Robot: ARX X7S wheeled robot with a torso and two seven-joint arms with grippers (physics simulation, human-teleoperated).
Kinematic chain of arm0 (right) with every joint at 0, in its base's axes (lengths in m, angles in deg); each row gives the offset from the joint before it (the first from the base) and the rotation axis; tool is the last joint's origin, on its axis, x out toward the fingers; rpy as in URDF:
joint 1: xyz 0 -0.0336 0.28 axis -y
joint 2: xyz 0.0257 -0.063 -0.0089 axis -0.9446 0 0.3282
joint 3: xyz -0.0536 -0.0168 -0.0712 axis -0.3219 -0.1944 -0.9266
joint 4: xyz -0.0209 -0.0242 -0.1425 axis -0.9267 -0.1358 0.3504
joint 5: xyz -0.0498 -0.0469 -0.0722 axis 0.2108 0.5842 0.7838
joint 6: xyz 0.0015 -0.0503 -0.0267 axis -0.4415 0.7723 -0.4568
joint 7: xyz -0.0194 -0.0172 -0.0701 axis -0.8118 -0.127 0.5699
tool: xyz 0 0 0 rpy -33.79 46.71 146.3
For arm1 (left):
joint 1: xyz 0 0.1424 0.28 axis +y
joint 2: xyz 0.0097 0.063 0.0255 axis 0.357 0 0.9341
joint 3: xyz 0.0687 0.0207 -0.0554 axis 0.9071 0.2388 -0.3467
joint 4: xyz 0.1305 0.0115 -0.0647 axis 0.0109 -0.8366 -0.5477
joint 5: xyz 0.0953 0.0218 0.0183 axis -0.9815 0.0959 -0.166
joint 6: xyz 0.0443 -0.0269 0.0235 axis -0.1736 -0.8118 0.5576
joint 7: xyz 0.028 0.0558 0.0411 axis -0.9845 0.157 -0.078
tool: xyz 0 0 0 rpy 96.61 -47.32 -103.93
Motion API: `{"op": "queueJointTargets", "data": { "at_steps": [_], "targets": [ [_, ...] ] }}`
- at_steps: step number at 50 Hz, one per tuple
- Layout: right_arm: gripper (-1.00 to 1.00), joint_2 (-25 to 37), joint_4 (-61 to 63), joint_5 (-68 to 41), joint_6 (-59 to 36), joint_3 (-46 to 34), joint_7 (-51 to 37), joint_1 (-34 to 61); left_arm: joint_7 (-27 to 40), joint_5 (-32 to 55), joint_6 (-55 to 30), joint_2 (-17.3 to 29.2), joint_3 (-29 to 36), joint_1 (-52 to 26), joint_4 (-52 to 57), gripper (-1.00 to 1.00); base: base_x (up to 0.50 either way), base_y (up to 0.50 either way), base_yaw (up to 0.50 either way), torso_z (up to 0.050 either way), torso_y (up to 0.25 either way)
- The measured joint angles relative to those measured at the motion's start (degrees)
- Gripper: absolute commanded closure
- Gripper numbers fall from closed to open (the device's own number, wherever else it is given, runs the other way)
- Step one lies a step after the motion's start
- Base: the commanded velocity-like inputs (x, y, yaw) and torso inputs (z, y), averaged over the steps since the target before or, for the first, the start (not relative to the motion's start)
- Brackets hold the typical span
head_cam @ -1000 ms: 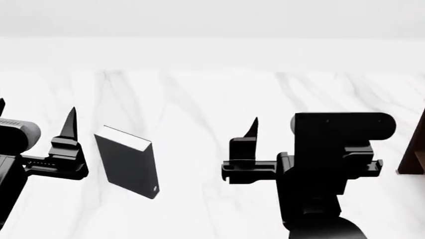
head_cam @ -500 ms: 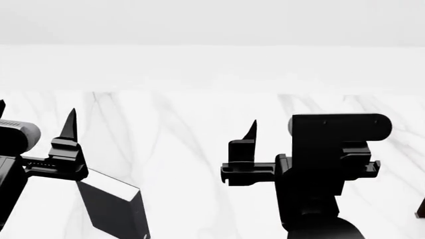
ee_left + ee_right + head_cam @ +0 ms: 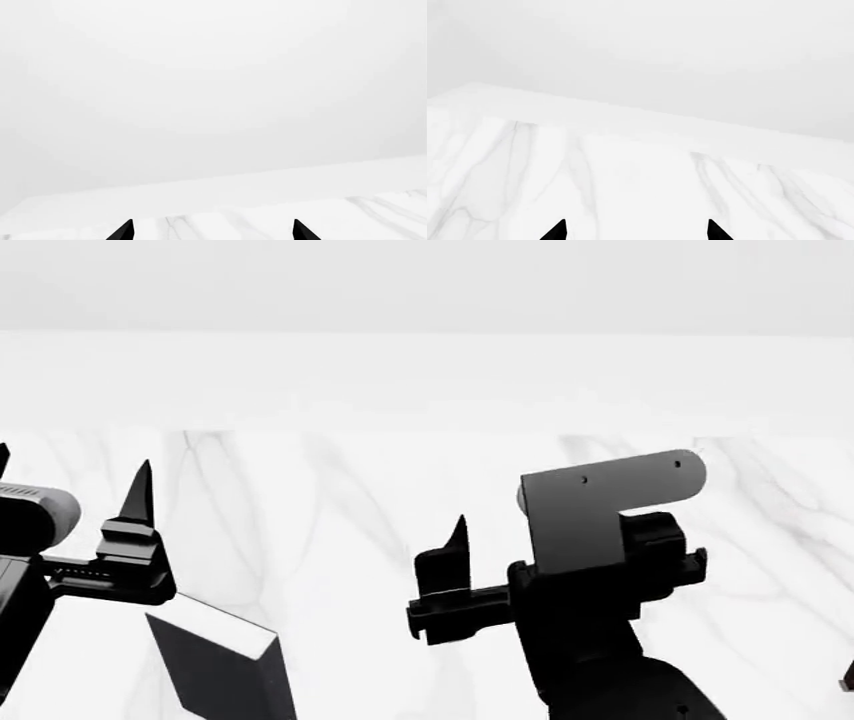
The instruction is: Pick up the book on the left and place it on top of the shelf.
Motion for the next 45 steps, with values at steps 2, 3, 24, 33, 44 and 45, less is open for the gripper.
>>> {"op": "queueJointTargets", "data": {
  "at_steps": [2,3,24,33,44,45],
  "targets": [
    [-1.0,0.49,-0.88,-0.51,-0.82,-1.29,1.15,1.1,0.05,0.05,0.01,0.04,0.01,-0.01,-0.01,-1.0,0.0,0.0,0.0,0.0,0.0],
    [-1.0,0.75,-1.36,-0.76,-1.12,-1.97,1.77,1.64,0.07,0.08,0.03,0.06,0.02,-0.01,-0.02,-1.0,0.0,0.0,0.0,0.0,0.0],
    [-1.0,3.45,-17.22,-4.89,-0.03,-13.44,16.79,11.06,0.45,0.53,0.8,0.44,0.11,0.28,-0.72,-1.0,0.0,0.0,0.0,0.0,0.0],
    [-1.0,3.13,-22.53,-4.86,2.55,-17.92,21.04,12.72,0.63,0.7,1.11,0.59,0.18,0.42,-1.03,-1.0,0.0,0.0,0.0,0.0,0.0],
    [-1.0,2.71,-25.19,-5.07,5.62,-21.42,24.81,13.55,0.85,0.96,1.34,0.8,0.15,0.59,-1.32,-1.0,0.0,0.0,0.0,0.0,0.0],
    [-1.0,2.76,-25.09,-5.06,5.87,-21.78,25.11,13.59,0.87,0.98,1.36,0.82,0.16,0.6,-1.36,-1.0,0.0,0.0,0.0,0.0,0.0]
  ]
}}
